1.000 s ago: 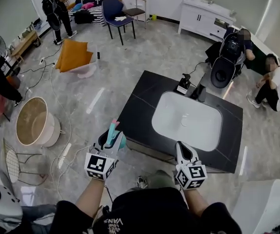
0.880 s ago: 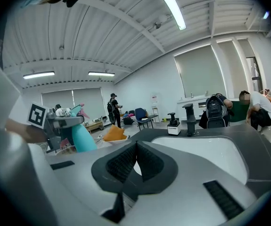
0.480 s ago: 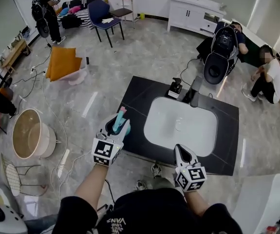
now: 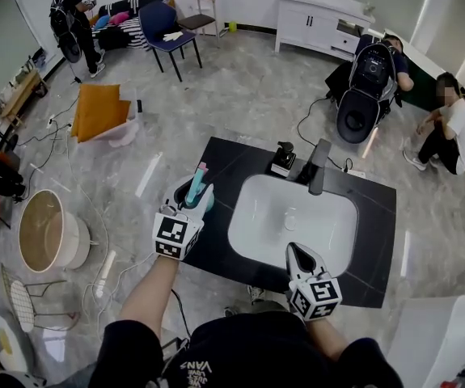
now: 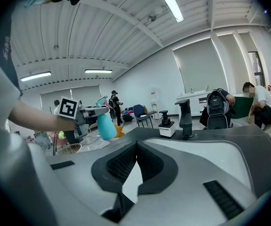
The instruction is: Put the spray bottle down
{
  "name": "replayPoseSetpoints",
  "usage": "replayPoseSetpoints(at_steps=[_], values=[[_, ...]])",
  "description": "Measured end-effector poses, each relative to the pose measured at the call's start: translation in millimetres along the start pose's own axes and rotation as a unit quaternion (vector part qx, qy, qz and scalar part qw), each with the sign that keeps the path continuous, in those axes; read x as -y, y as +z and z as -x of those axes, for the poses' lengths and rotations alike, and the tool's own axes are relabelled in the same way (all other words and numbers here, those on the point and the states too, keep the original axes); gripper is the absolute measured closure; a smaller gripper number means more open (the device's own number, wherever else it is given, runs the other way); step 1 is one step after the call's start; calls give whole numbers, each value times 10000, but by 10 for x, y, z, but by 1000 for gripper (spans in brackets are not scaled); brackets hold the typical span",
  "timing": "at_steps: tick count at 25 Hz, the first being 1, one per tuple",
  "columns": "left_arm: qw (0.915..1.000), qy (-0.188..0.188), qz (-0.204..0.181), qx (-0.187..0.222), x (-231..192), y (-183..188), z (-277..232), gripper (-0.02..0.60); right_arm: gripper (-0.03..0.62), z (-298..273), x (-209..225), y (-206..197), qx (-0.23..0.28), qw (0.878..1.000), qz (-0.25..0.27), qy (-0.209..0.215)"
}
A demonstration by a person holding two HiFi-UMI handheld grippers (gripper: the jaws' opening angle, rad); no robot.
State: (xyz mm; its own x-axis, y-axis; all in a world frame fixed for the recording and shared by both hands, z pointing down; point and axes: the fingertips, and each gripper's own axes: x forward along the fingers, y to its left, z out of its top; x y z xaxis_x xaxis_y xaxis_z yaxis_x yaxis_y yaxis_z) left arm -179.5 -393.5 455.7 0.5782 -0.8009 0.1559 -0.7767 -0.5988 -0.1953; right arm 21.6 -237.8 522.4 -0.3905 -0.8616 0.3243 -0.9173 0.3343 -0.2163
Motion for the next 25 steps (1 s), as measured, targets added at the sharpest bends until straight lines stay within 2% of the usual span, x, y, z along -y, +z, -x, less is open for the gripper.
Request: replayPoseSetpoints(at_steps=[5,10,25], values=[[9999,-60,62,-141,-61,-74,-395,439,594,-185,160,27,-84,9999,-28,95],[9985,30,333,-425,-173,-160,-786,439,594,-351,373,62,-117,9998,-116,91],[9969,-34,564,-553,-239,-338,-1700,437,594,-549,868,55,-200,9994,-255,-83]])
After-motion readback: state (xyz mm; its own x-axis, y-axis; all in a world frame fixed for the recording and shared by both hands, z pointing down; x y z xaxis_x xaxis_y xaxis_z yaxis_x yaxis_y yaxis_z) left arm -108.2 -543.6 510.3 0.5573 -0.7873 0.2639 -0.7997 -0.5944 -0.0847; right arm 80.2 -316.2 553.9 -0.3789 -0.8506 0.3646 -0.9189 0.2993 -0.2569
